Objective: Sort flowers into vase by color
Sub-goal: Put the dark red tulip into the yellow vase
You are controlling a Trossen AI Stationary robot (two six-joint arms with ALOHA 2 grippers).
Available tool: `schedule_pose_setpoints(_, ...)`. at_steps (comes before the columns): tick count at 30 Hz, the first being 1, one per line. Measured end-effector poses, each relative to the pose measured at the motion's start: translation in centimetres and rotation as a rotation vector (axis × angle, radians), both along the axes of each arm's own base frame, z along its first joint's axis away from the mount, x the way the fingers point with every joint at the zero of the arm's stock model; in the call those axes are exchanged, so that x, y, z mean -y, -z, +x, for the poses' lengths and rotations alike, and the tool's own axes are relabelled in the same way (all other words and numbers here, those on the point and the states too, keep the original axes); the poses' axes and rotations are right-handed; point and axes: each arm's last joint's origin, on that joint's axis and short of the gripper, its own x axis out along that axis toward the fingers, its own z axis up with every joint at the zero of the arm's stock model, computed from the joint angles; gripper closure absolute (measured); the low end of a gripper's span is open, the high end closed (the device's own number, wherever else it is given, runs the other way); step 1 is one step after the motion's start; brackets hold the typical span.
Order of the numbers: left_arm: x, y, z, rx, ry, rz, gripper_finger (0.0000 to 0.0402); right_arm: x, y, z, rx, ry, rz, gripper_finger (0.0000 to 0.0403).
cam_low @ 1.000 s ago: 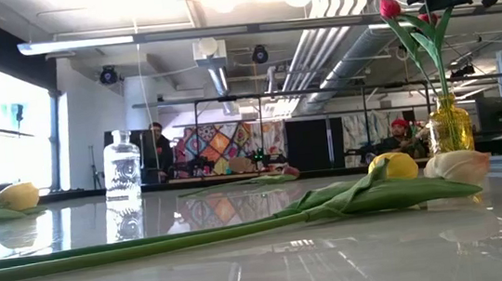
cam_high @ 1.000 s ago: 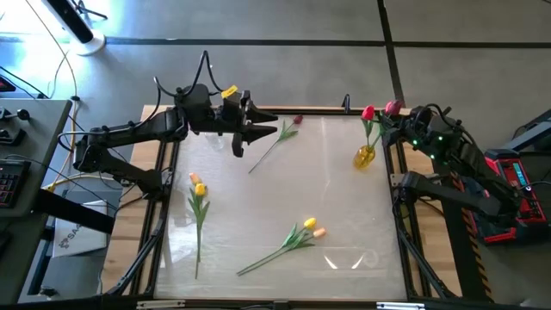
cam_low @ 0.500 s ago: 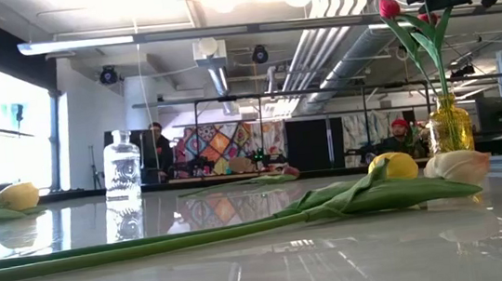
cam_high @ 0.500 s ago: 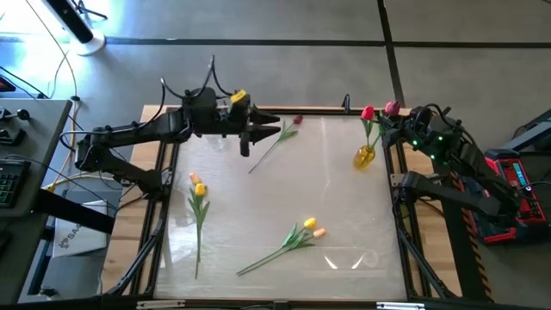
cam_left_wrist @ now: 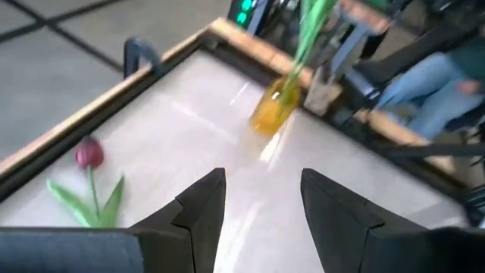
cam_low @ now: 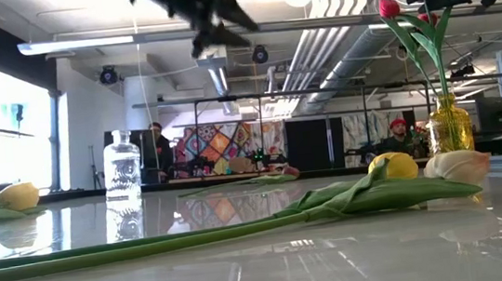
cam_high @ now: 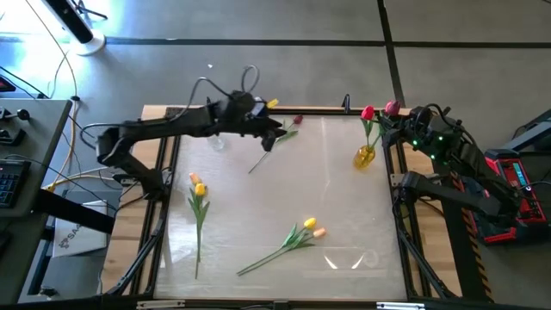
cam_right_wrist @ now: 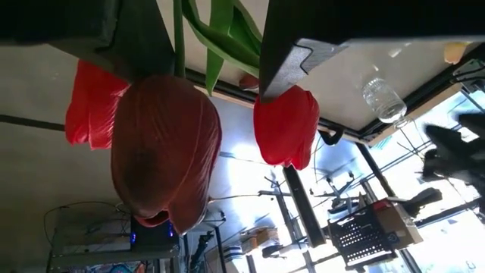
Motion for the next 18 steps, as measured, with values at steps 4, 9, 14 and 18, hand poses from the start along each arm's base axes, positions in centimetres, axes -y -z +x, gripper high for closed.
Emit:
schedule_pose_setpoints(4, -1.4, 4.2, 2.0, -0.123, -0.004, -0.021, 0.0238, 0.0, 0.0, 0.0, 0.000, -0.002, 0.000, 0.0233)
schedule_pose_setpoints(9, -3.0, 8.8, 3.5, -0.236, -0.037, -0.082, 0.0238, 0.0, 0.0, 0.0, 0.000, -0.004, 0.001, 0.0233)
schedule_pose_setpoints(14, -4.7, 12.1, 3.6, -0.333, -0.137, -0.137, 0.0238, 0.0, 0.1, 0.0, -0.002, -0.012, 0.008, 0.0233)
schedule_pose_setpoints(18, -5.6, 14.2, 3.1, -0.435, -0.210, -0.171, 0.0238, 0.0, 0.1, 0.0, -0.003, -0.014, 0.009, 0.0233)
